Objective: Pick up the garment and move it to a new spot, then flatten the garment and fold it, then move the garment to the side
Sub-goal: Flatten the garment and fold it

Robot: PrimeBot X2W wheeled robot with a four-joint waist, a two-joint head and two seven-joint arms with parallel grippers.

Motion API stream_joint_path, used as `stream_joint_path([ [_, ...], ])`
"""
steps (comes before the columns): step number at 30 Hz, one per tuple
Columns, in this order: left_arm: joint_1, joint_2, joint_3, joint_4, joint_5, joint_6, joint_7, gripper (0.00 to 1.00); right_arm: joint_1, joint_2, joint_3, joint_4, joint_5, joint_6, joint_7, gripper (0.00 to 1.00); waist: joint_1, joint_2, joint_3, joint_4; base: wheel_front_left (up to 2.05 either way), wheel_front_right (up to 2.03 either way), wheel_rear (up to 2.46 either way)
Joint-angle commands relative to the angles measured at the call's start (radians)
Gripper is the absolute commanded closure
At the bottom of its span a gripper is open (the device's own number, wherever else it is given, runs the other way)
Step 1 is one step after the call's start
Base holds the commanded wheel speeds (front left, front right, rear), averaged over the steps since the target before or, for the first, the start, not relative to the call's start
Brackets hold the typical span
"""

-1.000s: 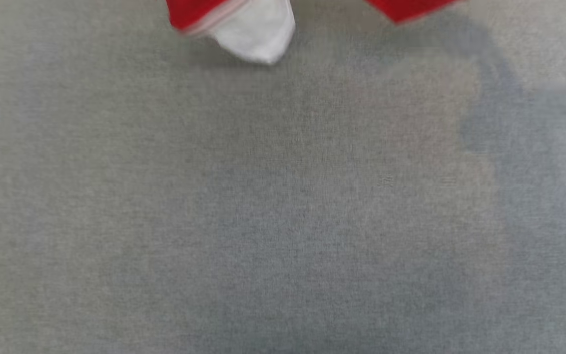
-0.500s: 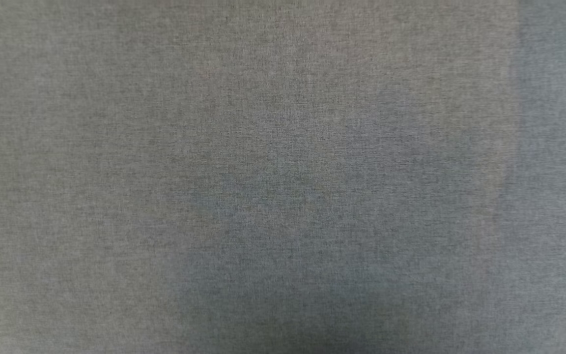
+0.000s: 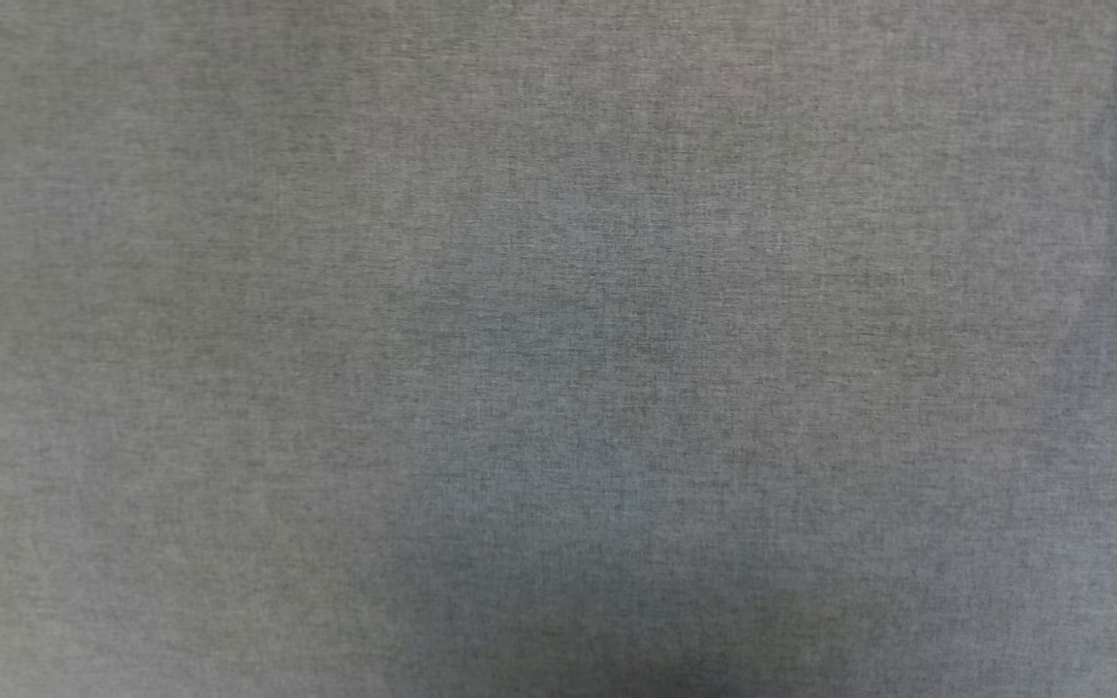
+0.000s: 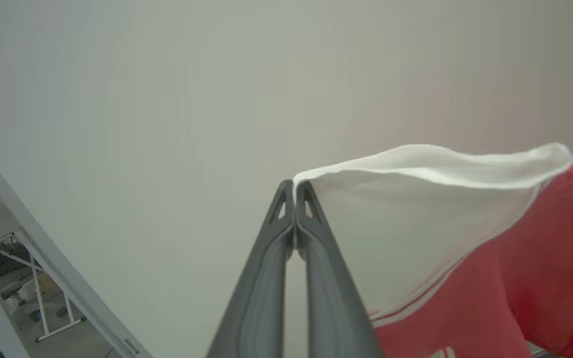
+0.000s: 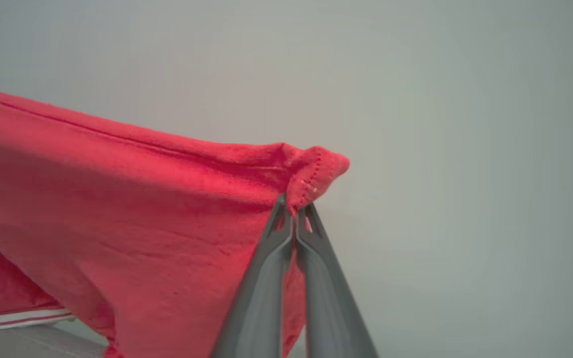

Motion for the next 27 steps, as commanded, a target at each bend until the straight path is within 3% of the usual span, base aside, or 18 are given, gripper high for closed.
stream_joint_path([
  [1, 0.072, -0.014, 0.01, -0.031, -0.013, 0.008, -0.006, 1.0, 0.042, -0.006, 0.013, 0.003, 0.017, -0.008, -0.022, 1.0, -0.0002, 0.0, -0.028, 0.015, 0.0, 0.0, 0.0],
  [6, 0.312, -0.058, 0.012, -0.125, -0.029, 0.019, -0.006, 1.0, 0.193, -0.013, 0.069, -0.014, 0.064, -0.008, -0.063, 1.0, -0.0002, 0.0, -0.103, 0.029, 0.0, 0.0, 0.0],
  [12, 0.564, -0.071, 0.003, -0.174, -0.041, 0.033, -0.006, 1.0, 0.399, -0.02, 0.141, -0.071, 0.133, -0.008, -0.085, 1.0, -0.0002, 0.0, -0.213, 0.037, 0.0, 0.0, 0.0],
  [27, 1.079, -0.006, -0.014, -0.202, -0.113, 0.07, 0.036, 1.0, 0.838, -0.073, 0.272, -0.196, 0.337, -0.008, -0.085, 1.0, -0.0002, 0.0, -0.454, 0.068, 0.0, 0.0, 0.0],
])
